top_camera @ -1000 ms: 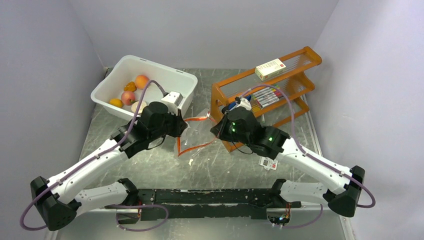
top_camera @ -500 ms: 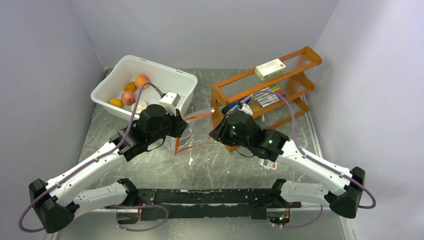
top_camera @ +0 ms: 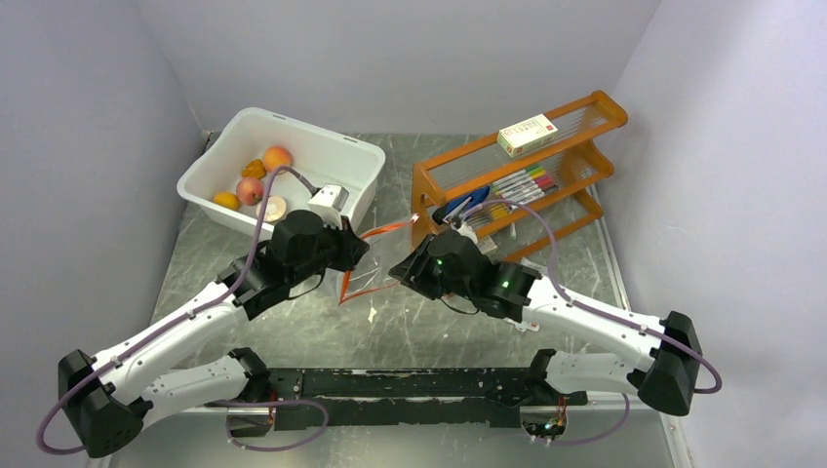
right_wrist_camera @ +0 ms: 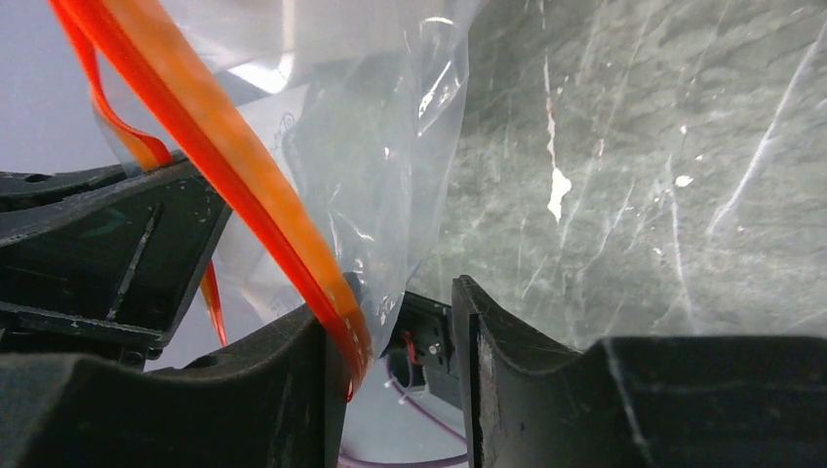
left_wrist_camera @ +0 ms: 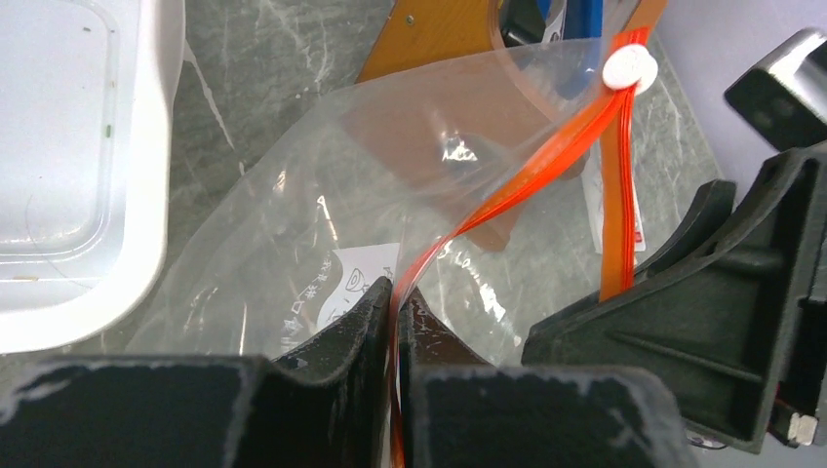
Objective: Place the food in the zip-top bag and seal the zipper
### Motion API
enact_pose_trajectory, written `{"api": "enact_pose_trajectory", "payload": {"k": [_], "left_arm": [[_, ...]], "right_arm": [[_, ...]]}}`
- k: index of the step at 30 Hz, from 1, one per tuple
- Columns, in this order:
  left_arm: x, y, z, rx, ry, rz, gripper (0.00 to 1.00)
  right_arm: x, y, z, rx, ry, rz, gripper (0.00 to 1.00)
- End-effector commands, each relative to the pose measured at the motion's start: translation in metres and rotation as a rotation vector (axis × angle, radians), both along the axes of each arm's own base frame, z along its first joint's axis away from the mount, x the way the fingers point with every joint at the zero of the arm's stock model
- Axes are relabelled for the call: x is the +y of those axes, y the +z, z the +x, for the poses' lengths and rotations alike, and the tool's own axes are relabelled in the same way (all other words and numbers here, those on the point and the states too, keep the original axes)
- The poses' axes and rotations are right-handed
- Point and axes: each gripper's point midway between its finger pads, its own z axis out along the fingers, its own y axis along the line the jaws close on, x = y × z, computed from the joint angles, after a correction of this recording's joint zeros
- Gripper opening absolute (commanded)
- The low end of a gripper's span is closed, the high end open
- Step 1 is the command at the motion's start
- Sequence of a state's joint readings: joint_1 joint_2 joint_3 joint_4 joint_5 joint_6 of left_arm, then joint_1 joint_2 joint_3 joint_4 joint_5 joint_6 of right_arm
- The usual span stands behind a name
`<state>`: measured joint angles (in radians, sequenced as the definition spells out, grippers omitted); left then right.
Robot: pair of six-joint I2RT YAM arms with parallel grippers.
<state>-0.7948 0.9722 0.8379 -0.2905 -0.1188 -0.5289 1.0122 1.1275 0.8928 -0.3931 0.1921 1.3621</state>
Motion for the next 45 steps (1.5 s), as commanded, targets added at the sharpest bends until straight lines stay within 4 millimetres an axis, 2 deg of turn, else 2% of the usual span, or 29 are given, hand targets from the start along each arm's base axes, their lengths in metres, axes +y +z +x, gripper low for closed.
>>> {"api": "enact_pose_trajectory", "payload": {"k": [1,3,6,9,10,14,15,19,22,24,27,29,31,35,37,42,45], "left_arm": [[-0.005,0.02,0.001,-0.044,0.001,-0.095,0.07],[-0.005,0.023,0.0,-0.044,0.0,-0.109,0.07],[-0.002,0.025,-0.001,-0.042,0.018,-0.114,0.07],[0.012,0.023,0.001,-0.017,0.093,-0.08,0.07],[0.018,0.024,0.001,-0.01,0.113,-0.061,0.07],[0.038,0.033,0.0,-0.014,0.185,-0.024,0.07],[0.042,0.037,0.0,-0.024,0.196,-0.022,0.07],[0.056,0.041,-0.001,-0.039,0.244,0.003,0.07],[0.049,0.033,-0.003,-0.013,0.203,0.02,0.07],[0.035,0.026,-0.008,0.016,0.127,0.012,0.07],[0.005,0.02,-0.022,0.046,-0.034,-0.049,0.07],[-0.011,0.021,-0.032,0.06,-0.132,-0.102,0.12],[-0.02,0.022,-0.042,0.079,-0.196,-0.135,0.21],[-0.024,0.022,-0.052,0.1,-0.239,-0.169,0.44],[-0.023,0.025,-0.054,0.097,-0.241,-0.174,0.52],[-0.016,0.037,-0.052,0.038,-0.227,-0.172,0.67],[-0.014,0.042,-0.048,0.01,-0.231,-0.135,0.72]], "right_arm": [[0.013,0.004,-0.001,0.03,-0.04,0.08,0.4],[0.016,0.002,-0.002,0.026,-0.03,0.065,0.35],[0.012,0.005,-0.001,-0.017,-0.017,0.025,0.19],[-0.008,0.005,0.004,-0.076,-0.037,-0.079,0.03],[-0.017,0.004,0.005,-0.087,-0.046,-0.119,0.0],[-0.053,0.003,0.006,-0.132,-0.063,-0.295,0.0],[-0.056,0.013,0.007,-0.154,-0.062,-0.306,0.0],[-0.08,0.025,0.006,-0.217,-0.044,-0.396,0.0],[-0.088,0.04,0.006,-0.27,-0.029,-0.408,0.0],[-0.08,0.053,0.005,-0.31,0.01,-0.367,0.0],[-0.054,0.071,0.0,-0.346,0.11,-0.286,0.0],[-0.035,0.082,-0.005,-0.374,0.207,-0.245,0.0],[-0.023,0.083,-0.008,-0.38,0.266,-0.238,0.0],[-0.02,0.073,-0.005,-0.338,0.299,-0.325,0.0],[-0.023,0.062,-0.005,-0.29,0.312,-0.392,0.0],[-0.017,0.04,-0.007,-0.232,0.339,-0.429,0.0],[-0.013,0.038,-0.006,-0.216,0.333,-0.425,0.0]]}}
